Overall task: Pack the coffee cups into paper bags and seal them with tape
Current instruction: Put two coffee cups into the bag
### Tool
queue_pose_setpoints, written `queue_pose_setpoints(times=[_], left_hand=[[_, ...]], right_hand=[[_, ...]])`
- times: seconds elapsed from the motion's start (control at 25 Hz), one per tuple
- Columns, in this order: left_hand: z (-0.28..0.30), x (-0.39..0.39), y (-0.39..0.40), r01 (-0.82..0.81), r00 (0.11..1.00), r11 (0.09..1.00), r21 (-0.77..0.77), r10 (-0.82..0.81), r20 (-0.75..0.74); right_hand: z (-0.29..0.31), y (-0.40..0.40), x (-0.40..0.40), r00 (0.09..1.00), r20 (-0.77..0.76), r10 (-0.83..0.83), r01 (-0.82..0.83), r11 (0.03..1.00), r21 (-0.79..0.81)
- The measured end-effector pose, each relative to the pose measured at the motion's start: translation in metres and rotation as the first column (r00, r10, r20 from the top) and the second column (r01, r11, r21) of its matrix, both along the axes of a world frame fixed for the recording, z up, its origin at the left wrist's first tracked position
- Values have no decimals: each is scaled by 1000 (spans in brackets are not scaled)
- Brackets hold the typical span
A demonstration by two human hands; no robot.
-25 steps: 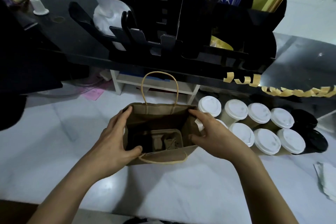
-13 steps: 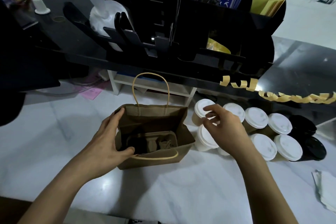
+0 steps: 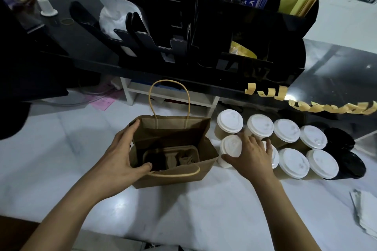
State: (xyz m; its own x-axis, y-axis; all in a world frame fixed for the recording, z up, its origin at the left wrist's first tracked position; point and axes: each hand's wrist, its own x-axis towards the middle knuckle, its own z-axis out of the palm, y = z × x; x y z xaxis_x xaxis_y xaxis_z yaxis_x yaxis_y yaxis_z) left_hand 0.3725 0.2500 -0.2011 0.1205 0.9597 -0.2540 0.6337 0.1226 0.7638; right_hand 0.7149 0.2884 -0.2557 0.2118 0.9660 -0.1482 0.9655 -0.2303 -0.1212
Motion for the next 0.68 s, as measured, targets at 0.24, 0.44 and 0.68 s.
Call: queue_pose_setpoints(times=[0.24,0.44,0.68], left_hand=[[0,2,-2,-3,1000,1000,7,3,6],[0,3,-2,11,1000,1000,22,-11,7],[0,6,-2,13,1000,1000,11,-14,25]], right_hand=[[24,-4,-7,988,-152,-36,37,999,3],[75,-9,-14,928,-373,-19,68,991,119],[150,-21,-29,872,-453,184,23,910,413]])
